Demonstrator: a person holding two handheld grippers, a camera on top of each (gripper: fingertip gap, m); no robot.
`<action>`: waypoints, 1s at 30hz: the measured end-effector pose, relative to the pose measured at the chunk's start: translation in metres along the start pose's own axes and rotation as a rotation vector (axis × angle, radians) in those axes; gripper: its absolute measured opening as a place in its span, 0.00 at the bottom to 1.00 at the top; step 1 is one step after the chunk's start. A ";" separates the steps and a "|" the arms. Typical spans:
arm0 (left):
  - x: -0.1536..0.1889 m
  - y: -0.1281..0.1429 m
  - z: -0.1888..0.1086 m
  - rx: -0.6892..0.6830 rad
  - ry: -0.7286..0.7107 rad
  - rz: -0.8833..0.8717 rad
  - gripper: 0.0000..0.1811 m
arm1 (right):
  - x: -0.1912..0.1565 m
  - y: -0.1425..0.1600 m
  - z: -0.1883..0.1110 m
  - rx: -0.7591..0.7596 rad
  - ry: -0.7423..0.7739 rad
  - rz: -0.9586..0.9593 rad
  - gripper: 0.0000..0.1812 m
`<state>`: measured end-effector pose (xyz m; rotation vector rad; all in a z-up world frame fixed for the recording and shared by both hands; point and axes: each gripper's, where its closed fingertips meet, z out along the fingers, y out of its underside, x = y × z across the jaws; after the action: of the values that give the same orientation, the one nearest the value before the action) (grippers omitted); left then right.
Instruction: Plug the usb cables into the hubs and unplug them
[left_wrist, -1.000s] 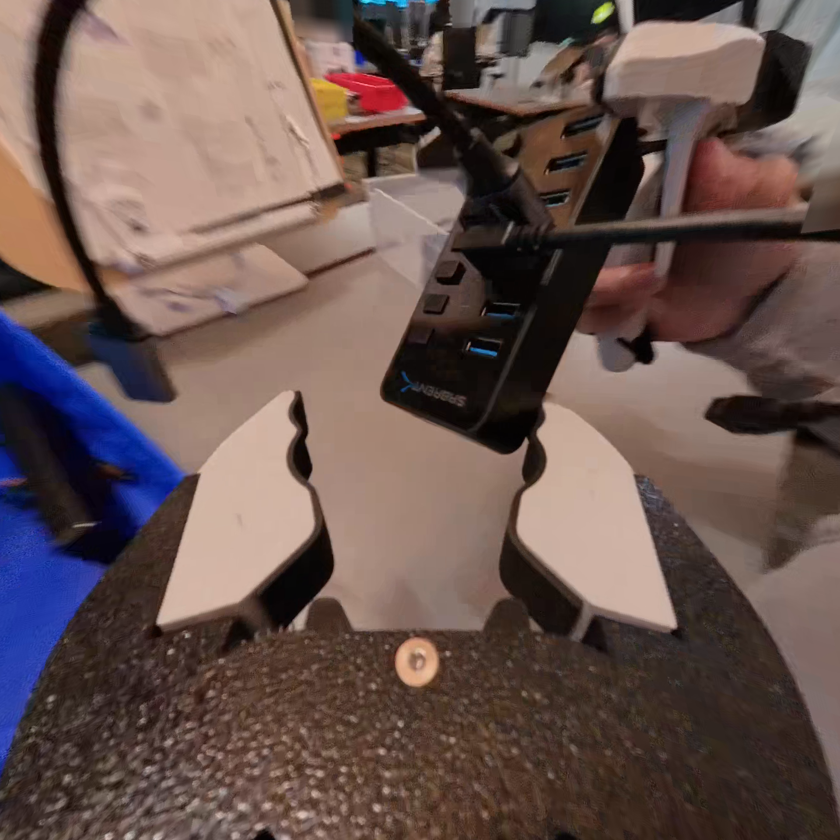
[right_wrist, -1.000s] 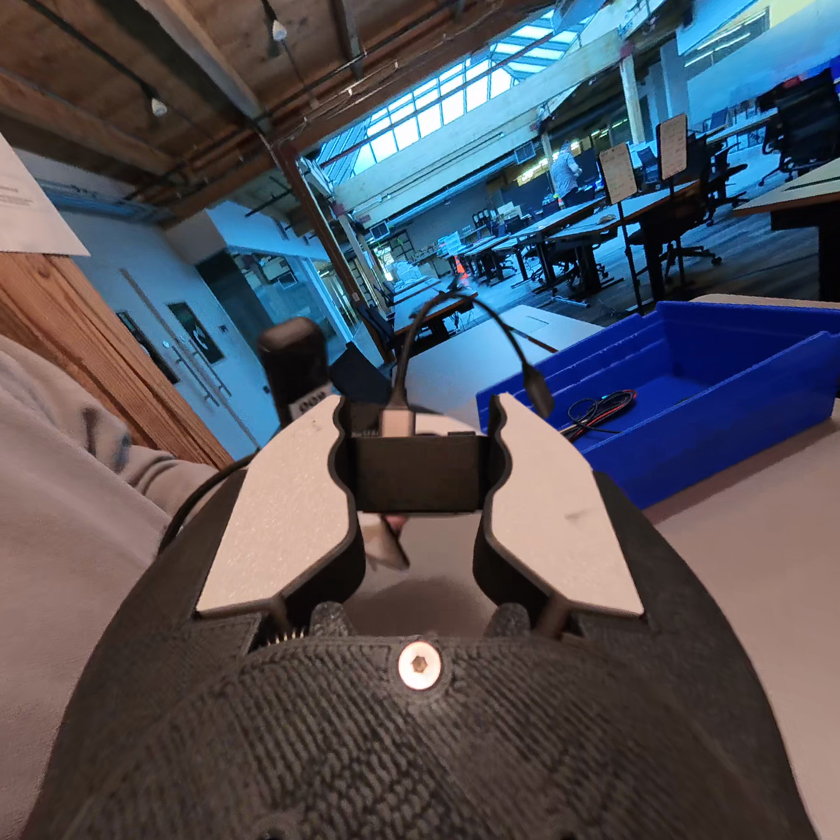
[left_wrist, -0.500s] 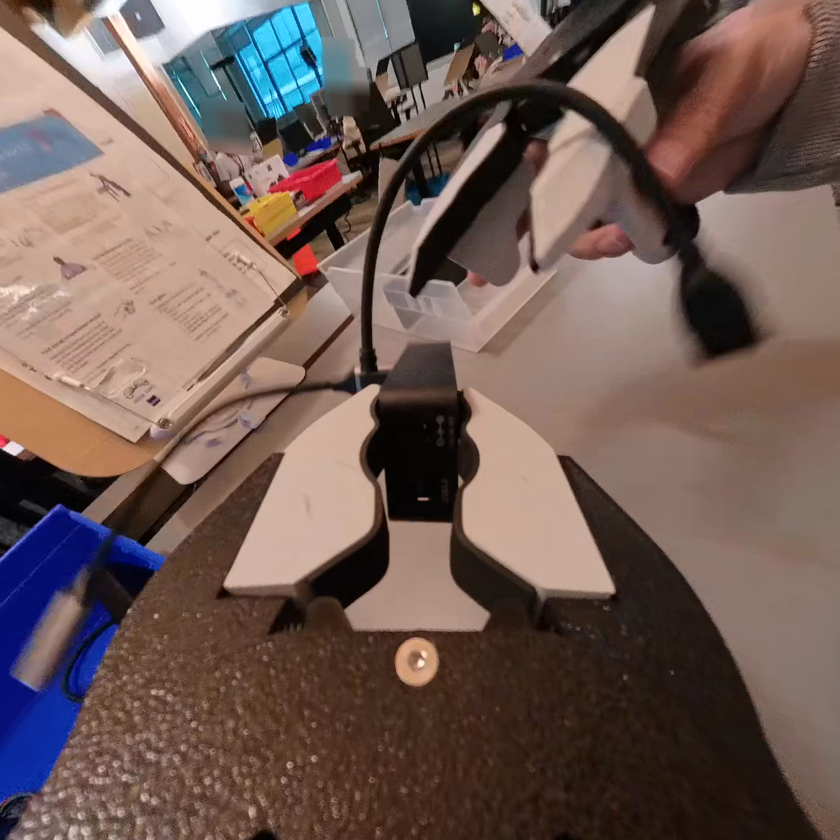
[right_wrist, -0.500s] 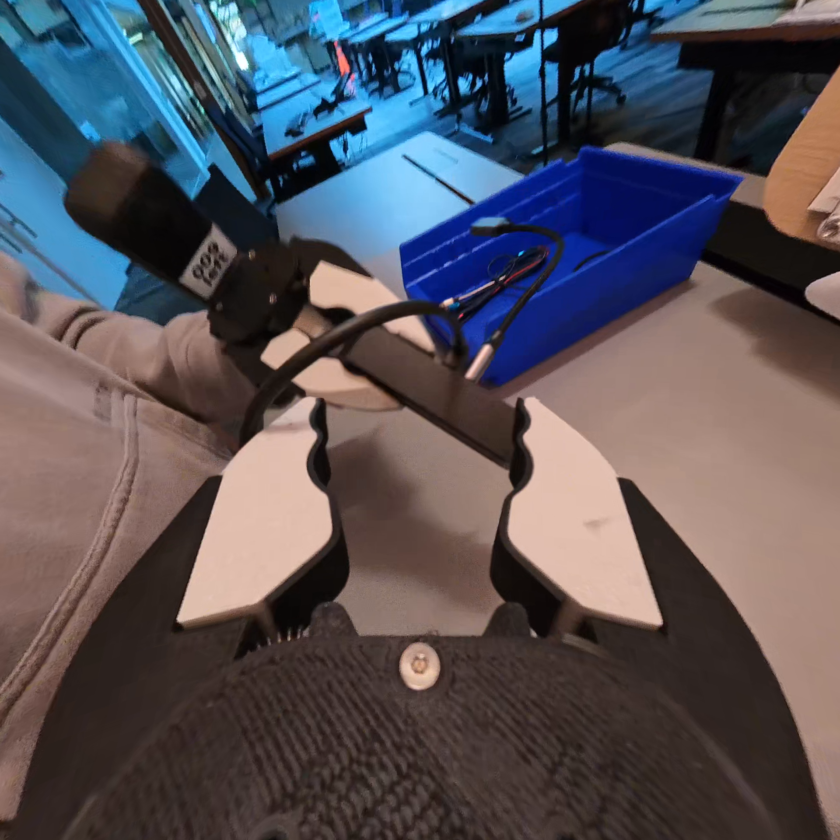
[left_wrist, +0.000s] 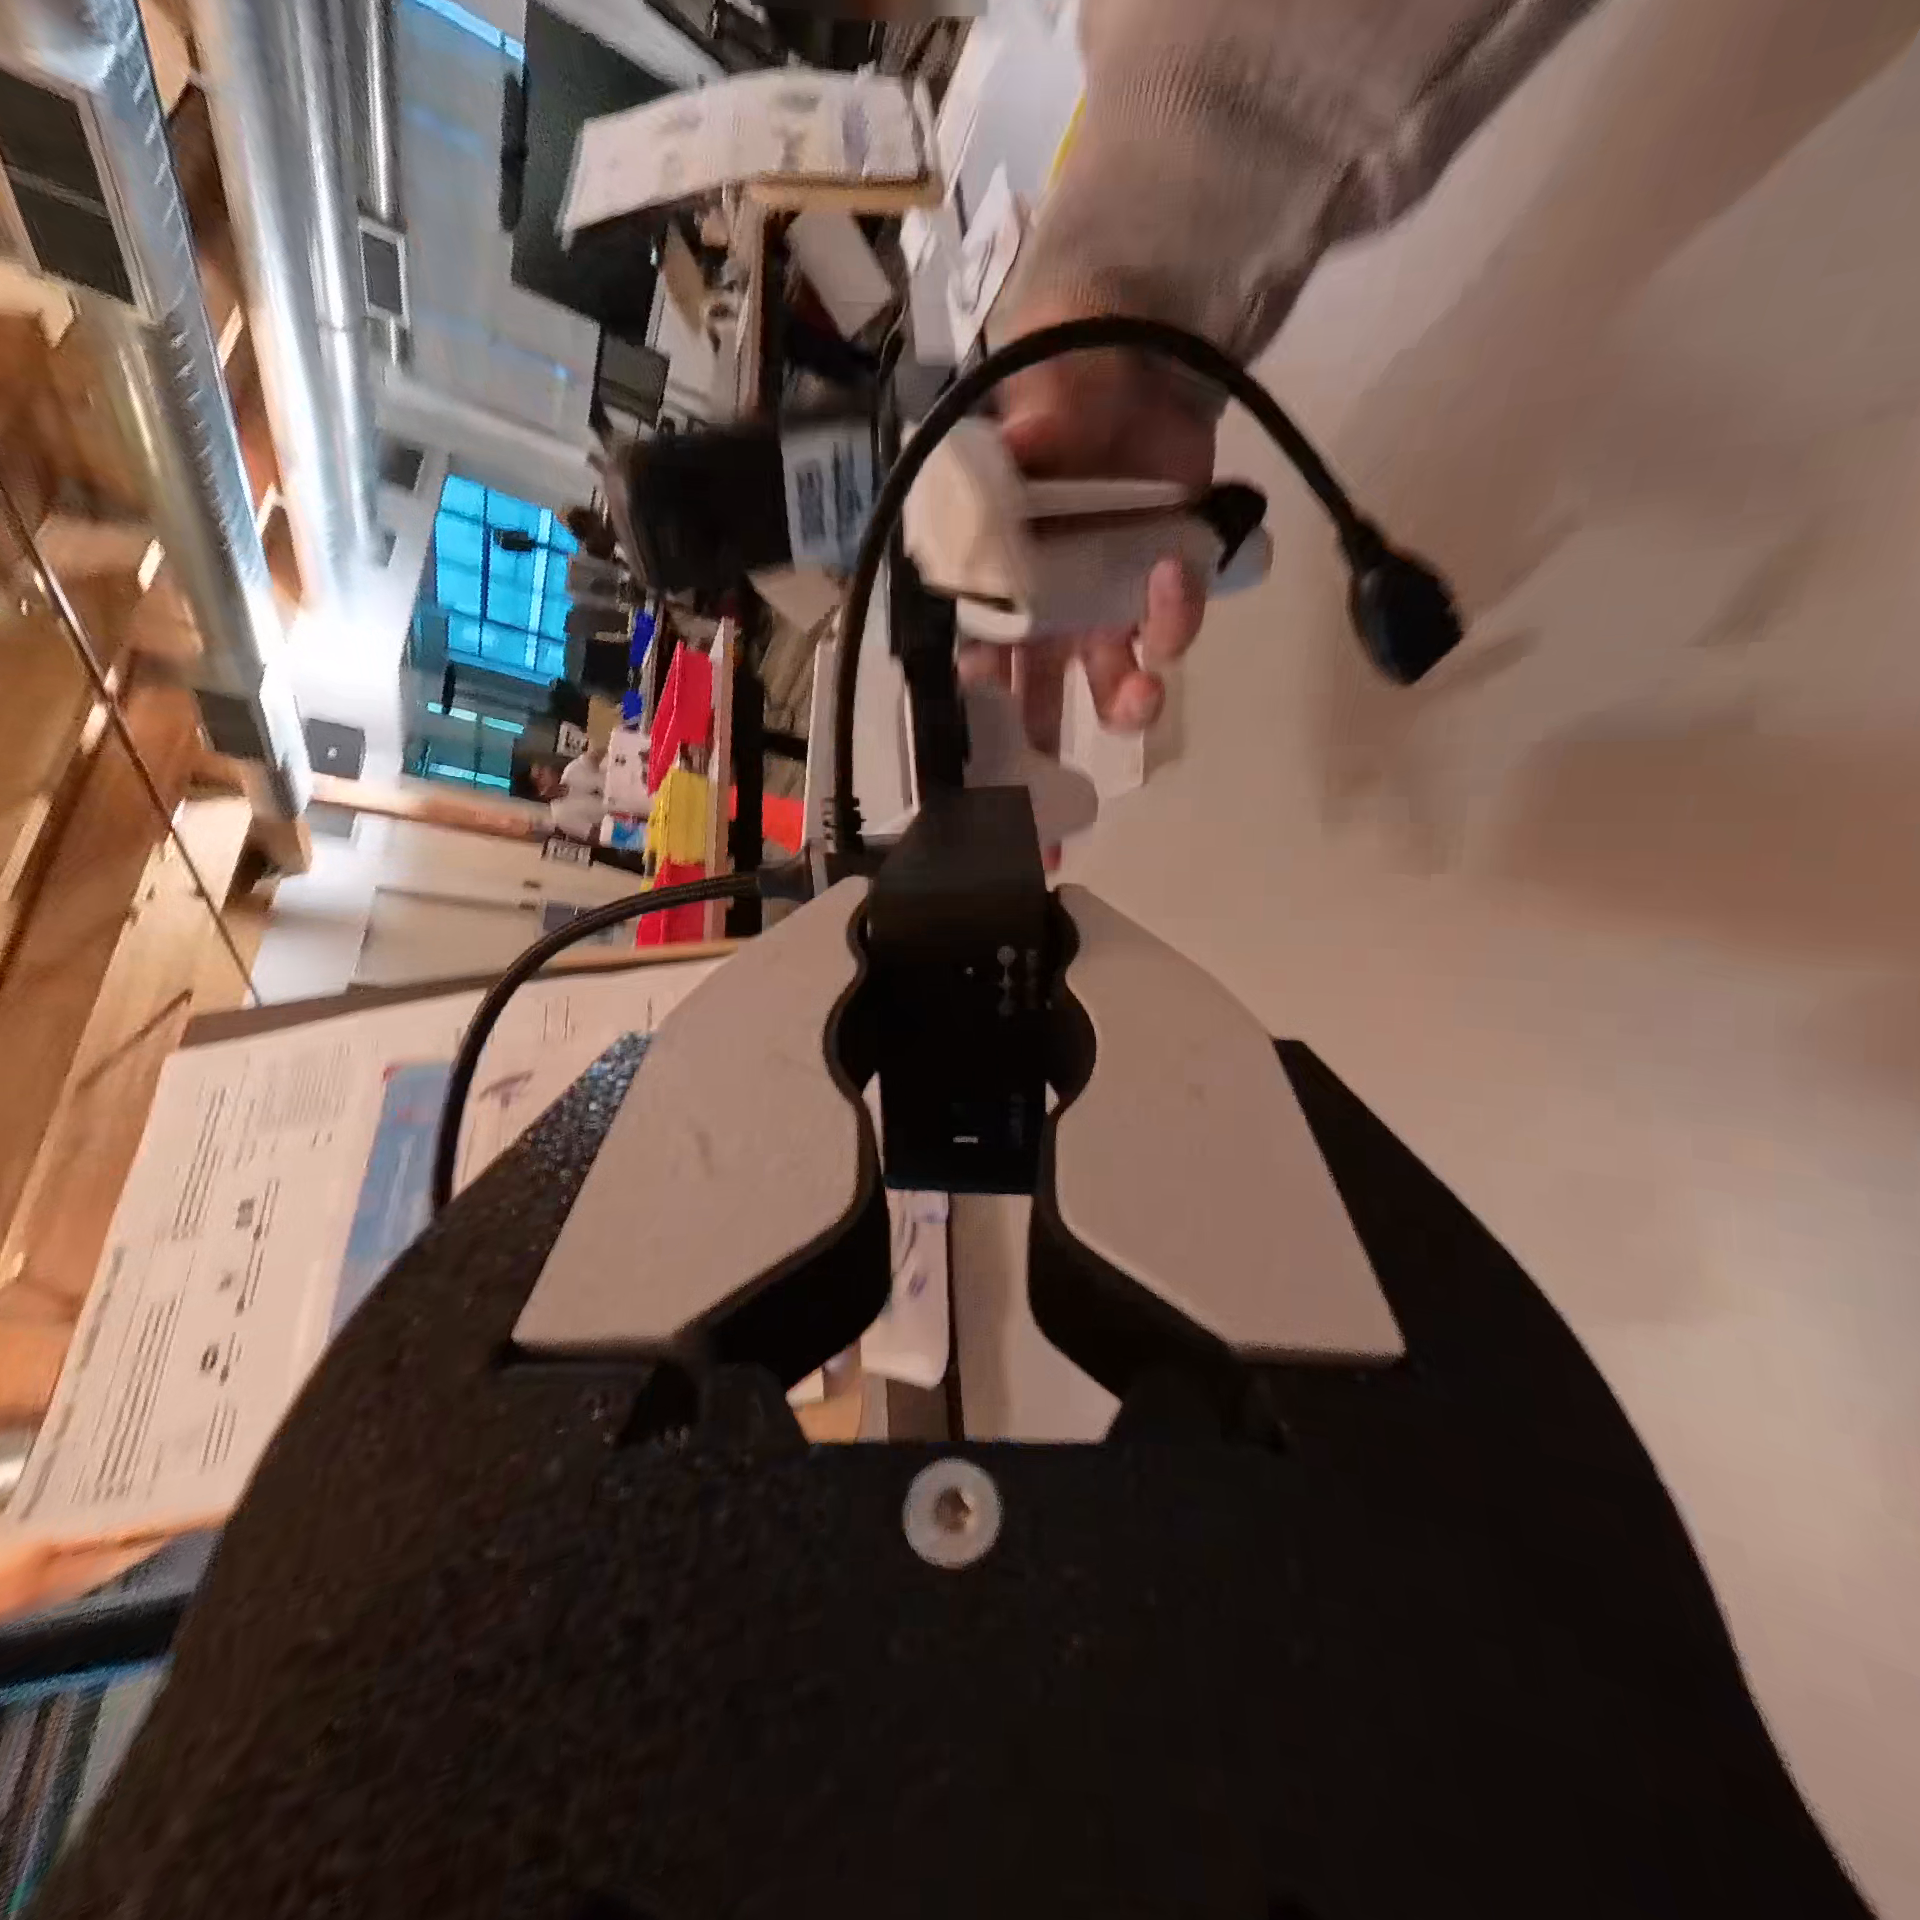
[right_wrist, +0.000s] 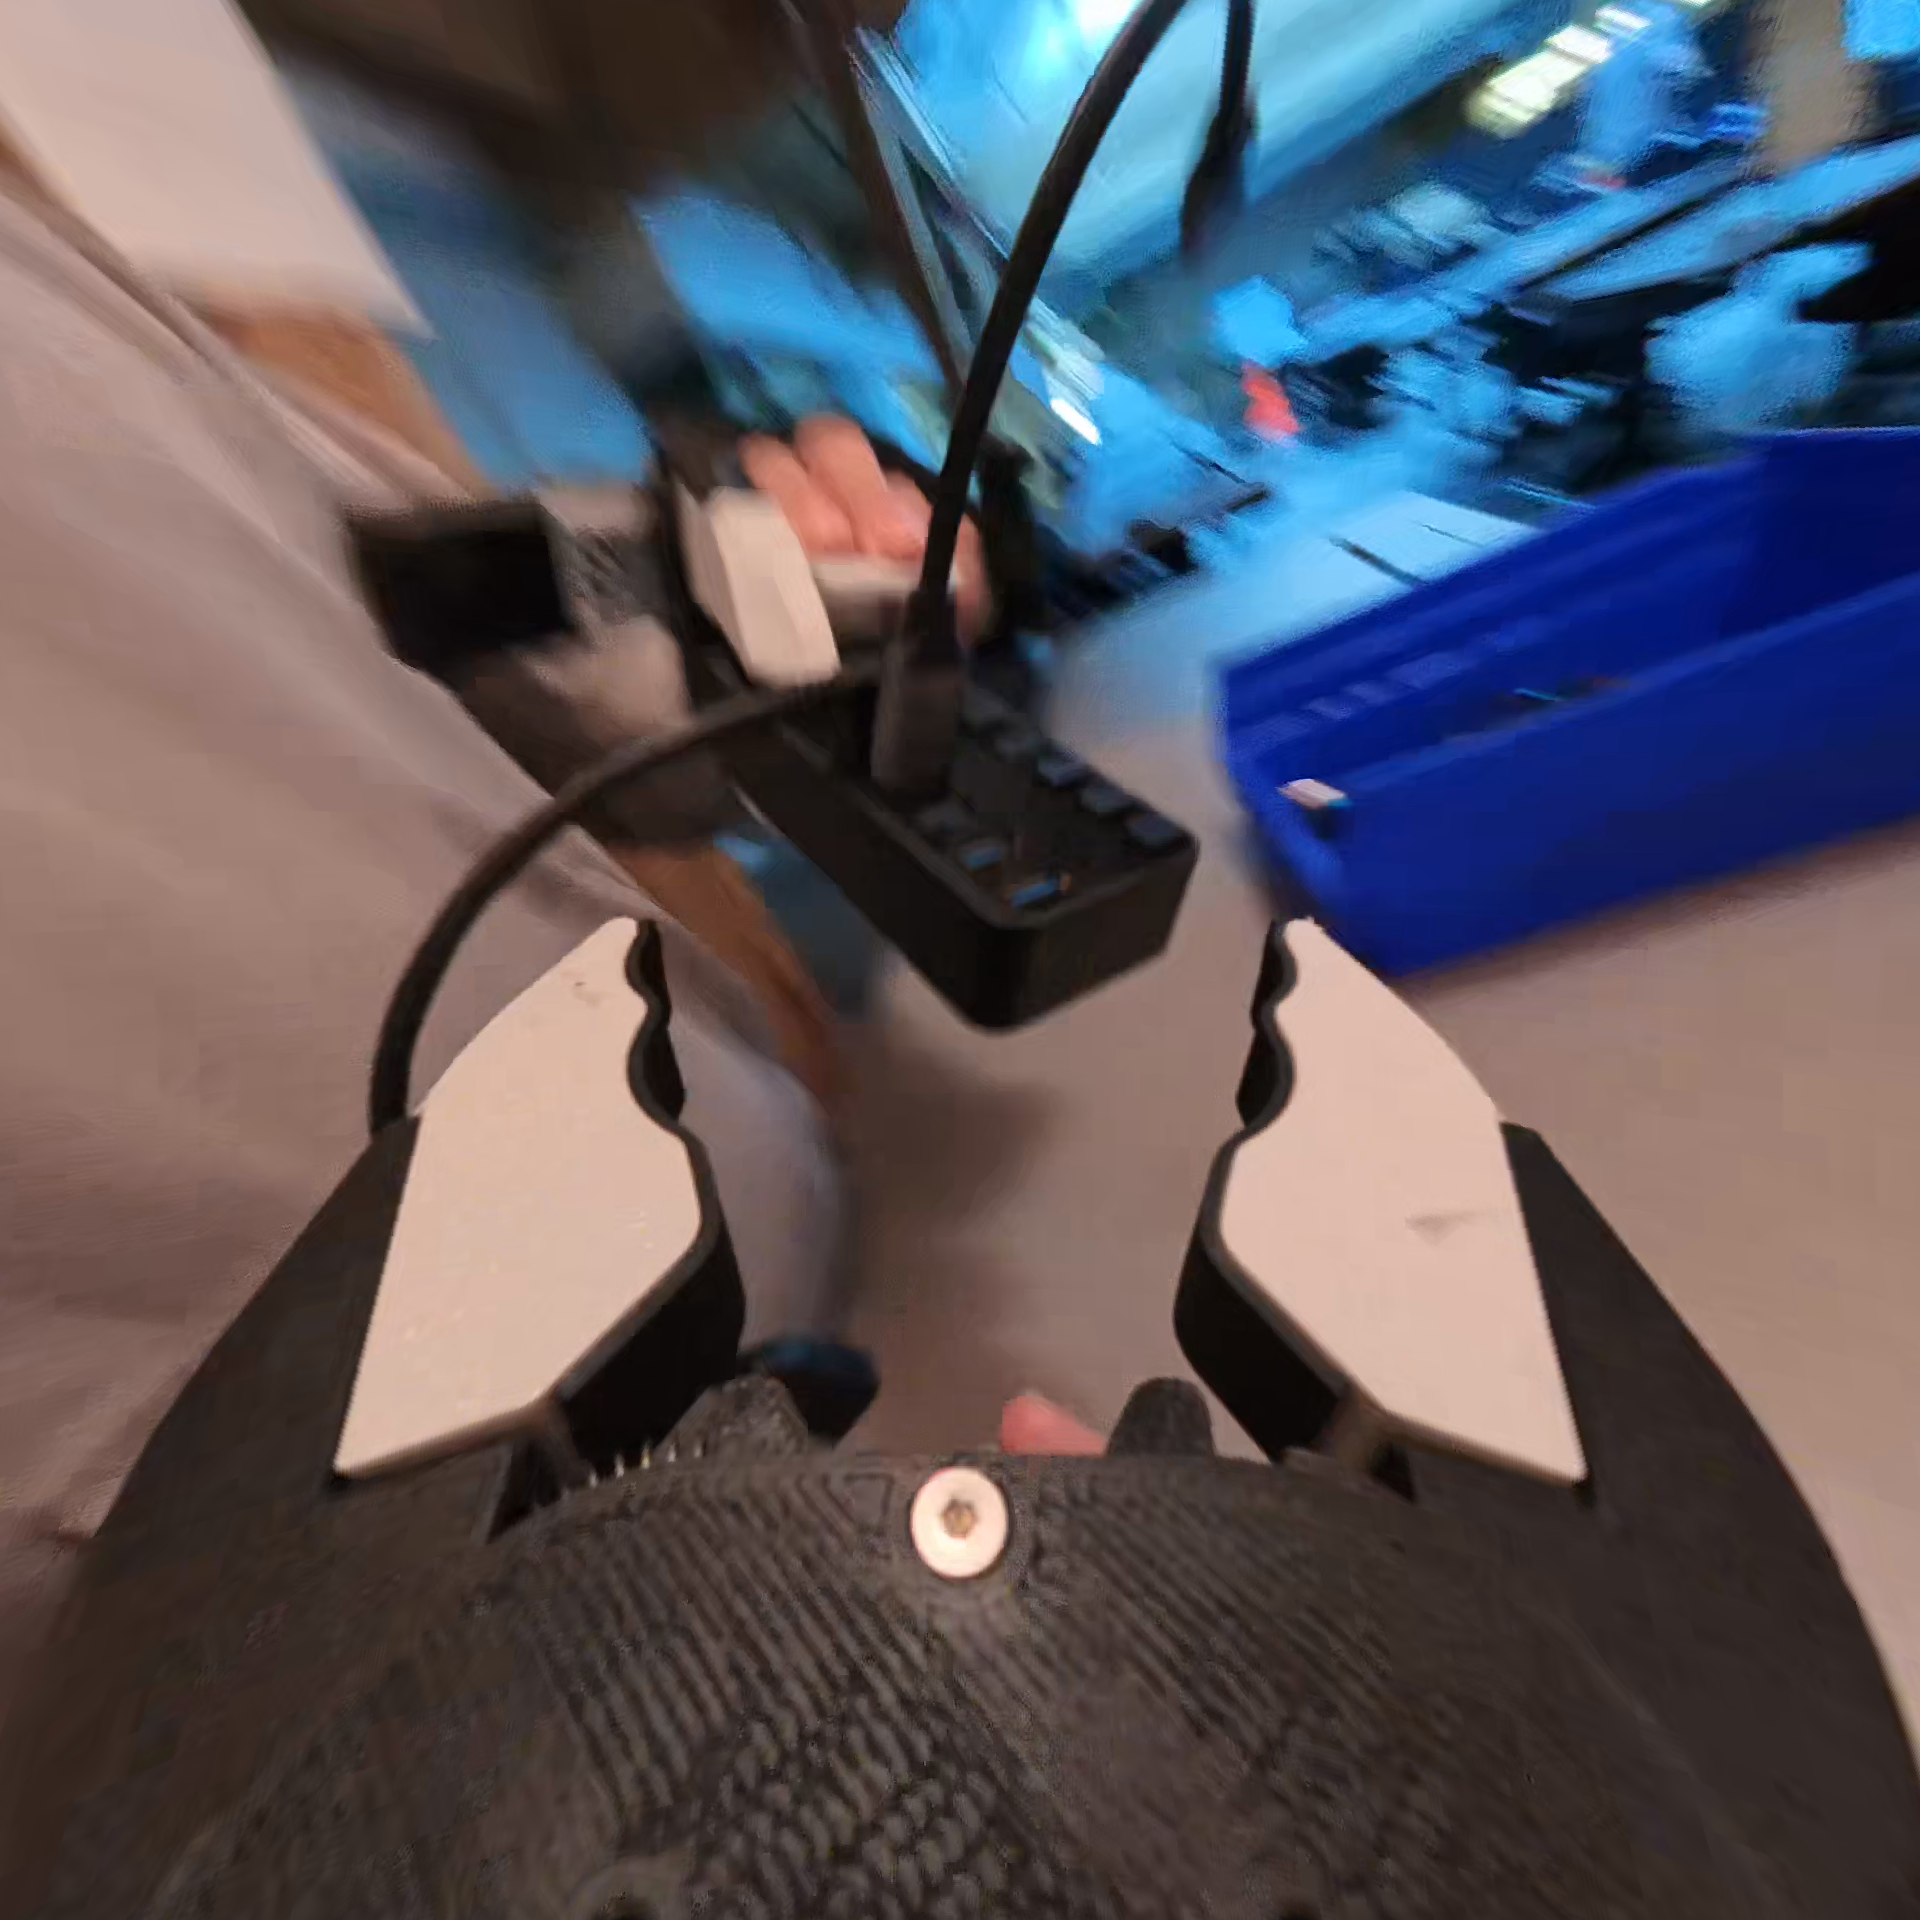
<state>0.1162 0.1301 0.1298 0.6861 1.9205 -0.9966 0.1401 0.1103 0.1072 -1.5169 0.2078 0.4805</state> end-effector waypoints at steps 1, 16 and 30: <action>0.002 -0.009 0.001 0.026 0.019 -0.004 0.15 | -0.008 -0.010 -0.005 0.093 -0.121 0.092 0.59; -0.015 -0.032 0.017 0.081 -0.061 -0.257 0.28 | -0.043 0.014 0.017 0.071 -0.379 0.124 0.44; -0.037 -0.004 0.030 0.453 -0.418 -1.218 0.37 | -0.012 -0.050 0.005 0.556 0.121 0.013 0.44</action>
<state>0.1437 0.0998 0.1536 -0.5825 1.6386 -2.1310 0.1502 0.1143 0.1581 -0.9996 0.4091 0.3057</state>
